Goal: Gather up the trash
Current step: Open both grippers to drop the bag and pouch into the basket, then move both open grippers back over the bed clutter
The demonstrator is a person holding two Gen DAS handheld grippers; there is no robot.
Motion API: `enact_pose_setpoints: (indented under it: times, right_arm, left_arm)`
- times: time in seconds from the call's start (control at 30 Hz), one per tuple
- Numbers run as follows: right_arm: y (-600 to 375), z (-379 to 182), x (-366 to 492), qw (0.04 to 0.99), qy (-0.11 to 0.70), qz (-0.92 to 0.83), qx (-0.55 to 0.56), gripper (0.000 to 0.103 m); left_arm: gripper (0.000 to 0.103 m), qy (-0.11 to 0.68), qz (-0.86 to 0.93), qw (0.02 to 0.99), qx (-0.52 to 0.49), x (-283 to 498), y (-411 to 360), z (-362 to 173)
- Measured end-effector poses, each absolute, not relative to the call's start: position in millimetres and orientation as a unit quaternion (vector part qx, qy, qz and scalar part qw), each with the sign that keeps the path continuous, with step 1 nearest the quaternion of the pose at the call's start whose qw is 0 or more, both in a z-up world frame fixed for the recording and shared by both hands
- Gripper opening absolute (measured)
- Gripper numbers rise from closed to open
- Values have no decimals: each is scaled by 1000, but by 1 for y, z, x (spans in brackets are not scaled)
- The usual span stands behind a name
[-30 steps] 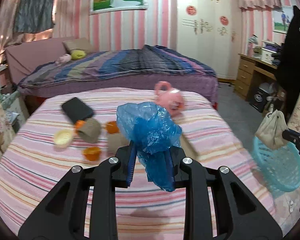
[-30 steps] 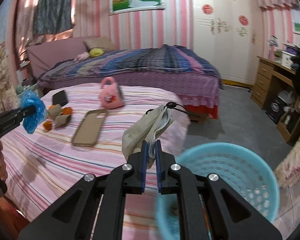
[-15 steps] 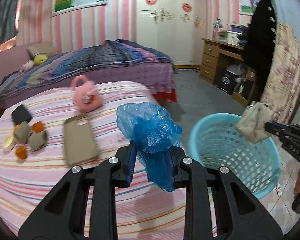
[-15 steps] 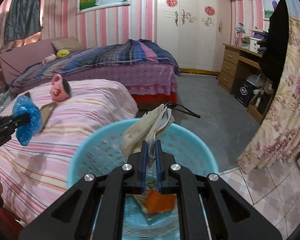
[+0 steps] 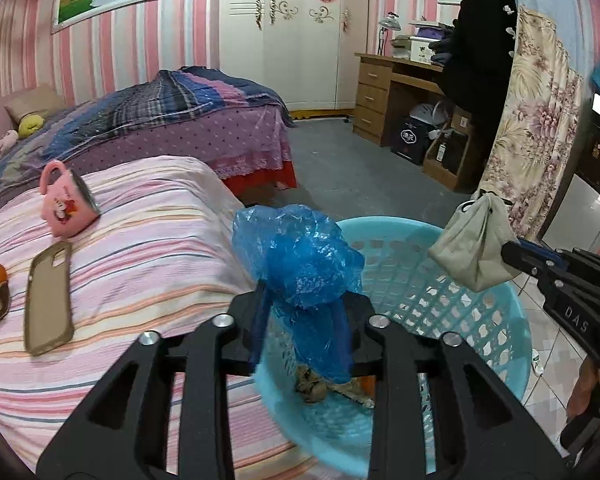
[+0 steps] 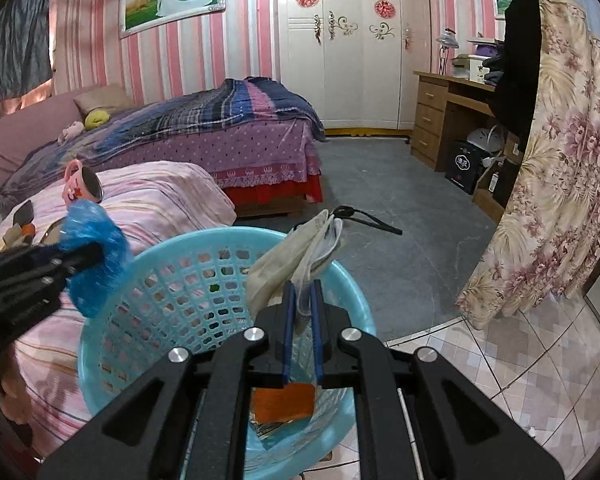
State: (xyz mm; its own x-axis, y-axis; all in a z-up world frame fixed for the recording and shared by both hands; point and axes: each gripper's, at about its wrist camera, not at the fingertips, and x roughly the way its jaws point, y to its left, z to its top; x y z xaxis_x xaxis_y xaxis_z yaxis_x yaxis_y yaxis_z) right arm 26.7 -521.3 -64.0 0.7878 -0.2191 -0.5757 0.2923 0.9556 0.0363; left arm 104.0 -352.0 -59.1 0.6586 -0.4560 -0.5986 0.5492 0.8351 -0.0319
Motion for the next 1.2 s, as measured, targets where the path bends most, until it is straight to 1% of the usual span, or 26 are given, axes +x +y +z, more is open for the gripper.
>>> enact_pose_setpoints:
  times: [0.03, 0.07, 0.1, 0.17, 0.27, 0.4, 0.6, 0.67, 0.73, 0.87, 0.9, 0.97, 1.03, 1.2]
  right_arm:
    - [-520, -65, 28, 943, 299, -135, 59, 8]
    - [-519, -66, 30, 942, 301, -134, 58, 8]
    - [-519, -66, 30, 942, 302, -134, 57, 8]
    - [-520, -66, 31, 942, 302, -132, 57, 8]
    - [-517, -65, 32, 943, 302, -130, 56, 8]
    - [-514, -65, 34, 944, 301, -127, 57, 8]
    - [-509, -66, 37, 944, 299, -127, 61, 10]
    - [-509, -67, 40, 941, 303, -136, 64, 21]
    - [-508, -67, 42, 940, 302, -139, 72, 58]
    - [-499, -65, 47, 940, 297, -151, 71, 71]
    - [-495, -64, 49, 940, 295, -156, 66, 76]
    - [-489, -64, 53, 940, 294, -159, 61, 80]
    - [-483, -62, 58, 940, 294, -167, 54, 86]
    - [-472, -61, 66, 938, 300, -169, 50, 88]
  left_arm:
    - [53, 304, -280, 907, 77, 104, -354, -59]
    - [73, 301, -278, 909, 77, 104, -354, -58]
    - [81, 292, -268, 915, 77, 103, -352, -57]
    - [83, 286, -263, 918, 81, 104, -348, -57]
    - [89, 279, -239, 926, 89, 109, -334, -57]
    - [93, 282, -213, 933, 72, 120, -305, -55]
    - [95, 274, -179, 943, 63, 127, -272, -48]
    - [96, 271, -171, 945, 63, 127, -265, -45]
    - [96, 270, -163, 947, 63, 127, -256, -43]
    - [96, 267, -150, 950, 64, 128, -239, -38]
    - [96, 265, -145, 951, 65, 128, -233, -37]
    - [96, 265, -138, 952, 64, 129, -224, -36]
    - [96, 266, -132, 953, 61, 129, -214, -35]
    - [96, 267, -117, 955, 53, 132, -189, -30]
